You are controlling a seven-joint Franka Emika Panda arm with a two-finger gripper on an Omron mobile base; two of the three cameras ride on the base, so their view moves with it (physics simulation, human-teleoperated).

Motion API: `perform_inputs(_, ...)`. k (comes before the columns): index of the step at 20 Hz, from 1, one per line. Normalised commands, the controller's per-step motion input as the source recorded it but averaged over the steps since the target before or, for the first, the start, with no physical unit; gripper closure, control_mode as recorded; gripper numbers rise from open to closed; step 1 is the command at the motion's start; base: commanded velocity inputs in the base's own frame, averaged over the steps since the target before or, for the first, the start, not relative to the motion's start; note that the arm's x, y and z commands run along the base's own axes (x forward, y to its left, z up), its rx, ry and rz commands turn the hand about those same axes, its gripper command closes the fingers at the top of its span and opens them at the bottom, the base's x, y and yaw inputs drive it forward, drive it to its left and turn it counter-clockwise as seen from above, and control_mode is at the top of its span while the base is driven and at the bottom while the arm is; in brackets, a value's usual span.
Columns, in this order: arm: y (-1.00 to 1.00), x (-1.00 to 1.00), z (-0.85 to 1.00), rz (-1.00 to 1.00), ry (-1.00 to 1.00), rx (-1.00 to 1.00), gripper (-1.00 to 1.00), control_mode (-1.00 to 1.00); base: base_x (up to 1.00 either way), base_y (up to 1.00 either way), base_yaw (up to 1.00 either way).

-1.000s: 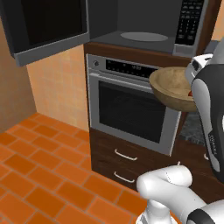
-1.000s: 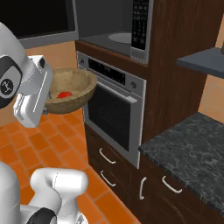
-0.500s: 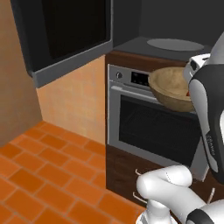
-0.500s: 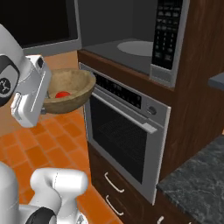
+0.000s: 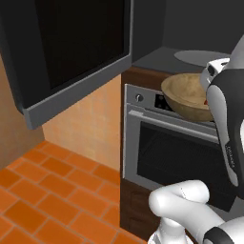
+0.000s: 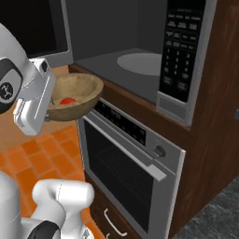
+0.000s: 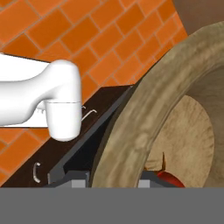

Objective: Pick the tomato from the sink and place it in the bowl. Then pick the bowl and place it in the microwave. Then close the microwave door and press the start button.

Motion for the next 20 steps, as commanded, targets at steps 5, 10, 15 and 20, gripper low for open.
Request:
perform_inputs(5,0.0,0.0,0.0,0.0,0.0,0.0,1.0,1.0,0.3,0.0,0.06)
perform_inputs(10,0.0,0.0,0.0,0.0,0.0,0.0,1.0,1.0,0.24,0.01,0.01)
perform_inputs(15,-0.01,-0.16,0.28,0.0,-0.16,0.01,1.0,-1.0,0.05,0.0,0.0)
perform_inputs(20,0.0,0.07,0.31,-0.09,-0.4,0.0,1.0,-1.0,0.0,0.0,0.0)
